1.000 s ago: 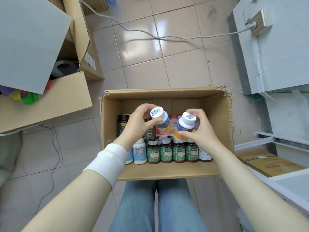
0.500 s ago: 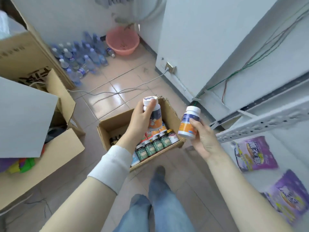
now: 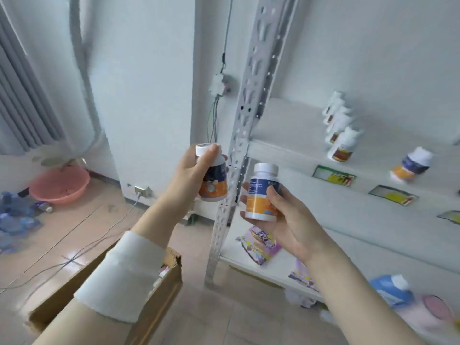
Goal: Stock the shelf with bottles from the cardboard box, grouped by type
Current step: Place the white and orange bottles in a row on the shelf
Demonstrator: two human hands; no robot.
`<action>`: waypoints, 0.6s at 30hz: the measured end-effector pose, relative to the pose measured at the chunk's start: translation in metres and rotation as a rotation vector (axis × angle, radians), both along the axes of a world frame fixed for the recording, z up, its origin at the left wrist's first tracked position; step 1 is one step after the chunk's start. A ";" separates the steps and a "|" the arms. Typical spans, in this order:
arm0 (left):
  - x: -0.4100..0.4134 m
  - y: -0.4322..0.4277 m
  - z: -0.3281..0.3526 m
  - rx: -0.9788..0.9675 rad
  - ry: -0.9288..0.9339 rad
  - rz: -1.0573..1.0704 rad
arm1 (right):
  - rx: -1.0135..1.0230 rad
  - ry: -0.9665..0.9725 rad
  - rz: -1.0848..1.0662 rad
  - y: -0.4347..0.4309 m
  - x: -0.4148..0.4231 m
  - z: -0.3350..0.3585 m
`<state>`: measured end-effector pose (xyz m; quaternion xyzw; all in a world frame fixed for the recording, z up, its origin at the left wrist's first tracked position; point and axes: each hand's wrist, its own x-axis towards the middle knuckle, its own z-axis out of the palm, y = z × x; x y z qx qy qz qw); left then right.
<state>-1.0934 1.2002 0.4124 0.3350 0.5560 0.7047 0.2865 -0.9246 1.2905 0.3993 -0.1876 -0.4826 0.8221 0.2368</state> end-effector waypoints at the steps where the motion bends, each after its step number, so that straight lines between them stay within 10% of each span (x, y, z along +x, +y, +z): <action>1: 0.015 0.015 0.012 0.008 0.014 -0.031 | 0.021 0.012 -0.014 0.010 0.019 0.010; 18: 0.193 0.321 0.122 -0.048 0.287 -0.312 | 0.304 -0.065 -0.394 0.236 0.221 0.126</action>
